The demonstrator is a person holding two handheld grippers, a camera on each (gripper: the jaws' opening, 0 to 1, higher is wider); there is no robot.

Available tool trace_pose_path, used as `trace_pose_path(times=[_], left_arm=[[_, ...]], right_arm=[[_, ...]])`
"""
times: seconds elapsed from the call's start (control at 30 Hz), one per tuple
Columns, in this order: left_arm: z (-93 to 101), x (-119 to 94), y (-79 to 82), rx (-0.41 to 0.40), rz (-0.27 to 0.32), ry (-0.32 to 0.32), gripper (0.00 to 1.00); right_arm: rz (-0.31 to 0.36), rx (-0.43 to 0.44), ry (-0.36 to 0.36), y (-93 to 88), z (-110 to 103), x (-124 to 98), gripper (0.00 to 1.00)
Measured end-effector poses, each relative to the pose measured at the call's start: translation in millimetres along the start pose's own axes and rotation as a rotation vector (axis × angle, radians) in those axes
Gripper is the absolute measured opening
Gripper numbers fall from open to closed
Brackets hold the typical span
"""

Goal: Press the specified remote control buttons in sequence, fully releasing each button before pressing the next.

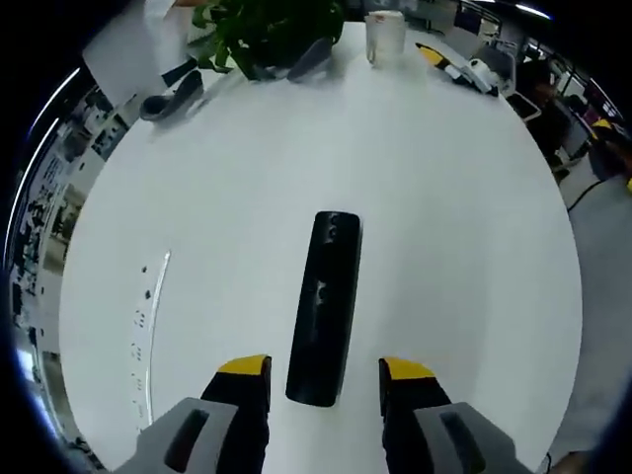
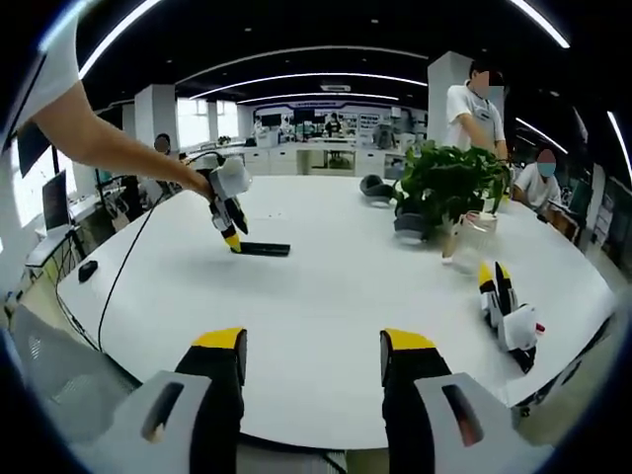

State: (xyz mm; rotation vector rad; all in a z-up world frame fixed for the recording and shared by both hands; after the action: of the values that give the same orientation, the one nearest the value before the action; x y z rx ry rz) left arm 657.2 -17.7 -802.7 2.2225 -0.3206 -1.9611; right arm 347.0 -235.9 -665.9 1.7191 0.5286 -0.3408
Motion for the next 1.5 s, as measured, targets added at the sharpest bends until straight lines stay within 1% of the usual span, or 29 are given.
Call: trace_pose_path(times=[0.13,0.23,0.4,0.6,0.87,0.93,1.03,1.17,1.23,1.5], left_arm=[[-1.0,7.5,-3.5,-0.004,-0.008,-0.013,0.44],[-0.9,11.7,-6.1,-0.008,-0.017,-0.02,0.41],[3.9,16.0,-9.3,-0.004,-0.036,-0.042,0.41],[9.7,16.5,-8.3,-0.025,-0.038,-0.07,0.35],[9.6,16.4,-8.4,-0.023,-0.047,-0.066,0.34],[10.9,16.0,-8.8,-0.014,-0.034,-0.063,0.33],[13.1,14.9,-9.2,-0.019,0.001,-0.052,0.31],[16.1,14.8,-8.3,-0.026,0.02,-0.043,0.26],[17.1,15.0,-7.5,-0.037,0.019,-0.038,0.24],[19.1,14.7,-7.1,-0.06,0.006,-0.018,0.24]], right_arm=[[-0.002,0.003,-0.005,-0.1,0.7,0.2,0.56],[-0.002,0.005,-0.016,0.3,2.4,0.3,0.55],[0.002,0.014,-0.022,1.3,3.9,-0.3,0.55],[0.005,0.011,-0.021,2.0,3.3,-0.9,0.54],[0.009,0.003,-0.012,2.6,1.2,-1.2,0.54],[0.006,0.001,-0.01,2.1,0.9,-1.2,0.53],[0.006,-0.008,-0.002,2.0,-1.1,-1.5,0.53],[0.019,-0.004,0.004,4.0,-1.7,-2.8,0.53],[0.017,-0.001,0.003,3.7,-1.2,-2.7,0.53],[0.027,0.0,0.009,5.2,-2.0,-3.7,0.51]])
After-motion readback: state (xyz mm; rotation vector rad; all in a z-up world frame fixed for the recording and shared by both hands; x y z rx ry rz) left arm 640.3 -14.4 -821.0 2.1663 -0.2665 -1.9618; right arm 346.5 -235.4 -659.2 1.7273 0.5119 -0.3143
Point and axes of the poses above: the point that each gripper's makers call its tool centre point, and the gripper's own axes: x roughly forward along the fingers, z roughly to its right, y roughly out of its top, the point moved 1 cm from there along -x, roughly backward along the fingers, and after that the axes turned 14 degrees about x, right-handed, at the moved point
